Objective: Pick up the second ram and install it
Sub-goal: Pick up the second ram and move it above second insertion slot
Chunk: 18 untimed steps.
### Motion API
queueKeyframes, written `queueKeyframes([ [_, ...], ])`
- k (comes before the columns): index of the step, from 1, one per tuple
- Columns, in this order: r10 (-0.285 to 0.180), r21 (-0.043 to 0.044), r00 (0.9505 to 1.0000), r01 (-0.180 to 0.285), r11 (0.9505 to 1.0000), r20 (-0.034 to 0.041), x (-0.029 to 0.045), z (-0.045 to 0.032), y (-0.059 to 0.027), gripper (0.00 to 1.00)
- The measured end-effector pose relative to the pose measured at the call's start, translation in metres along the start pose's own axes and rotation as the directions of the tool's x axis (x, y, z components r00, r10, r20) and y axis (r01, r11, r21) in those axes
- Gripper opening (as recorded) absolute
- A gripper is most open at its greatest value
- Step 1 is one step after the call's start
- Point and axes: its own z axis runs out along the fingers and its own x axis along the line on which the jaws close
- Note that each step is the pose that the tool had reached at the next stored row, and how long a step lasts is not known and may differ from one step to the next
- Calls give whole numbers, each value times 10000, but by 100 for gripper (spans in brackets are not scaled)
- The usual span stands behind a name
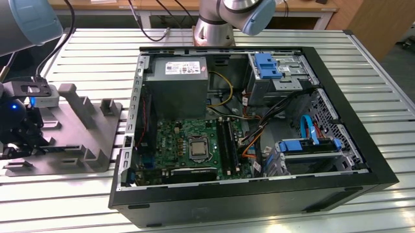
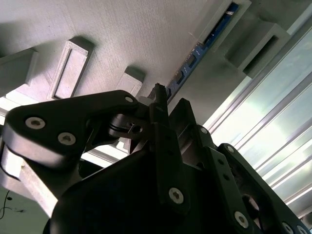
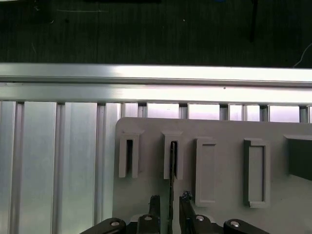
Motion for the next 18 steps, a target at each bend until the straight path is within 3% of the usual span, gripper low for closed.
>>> queueKeyframes([
  [7, 0, 0, 10000, 0, 10000, 0, 0, 2, 0, 28],
  [8, 0, 0, 10000, 0, 10000, 0, 0, 2, 0, 21],
  [18, 0, 1, 10000, 0, 10000, 0, 0, -13, 0, 21],
])
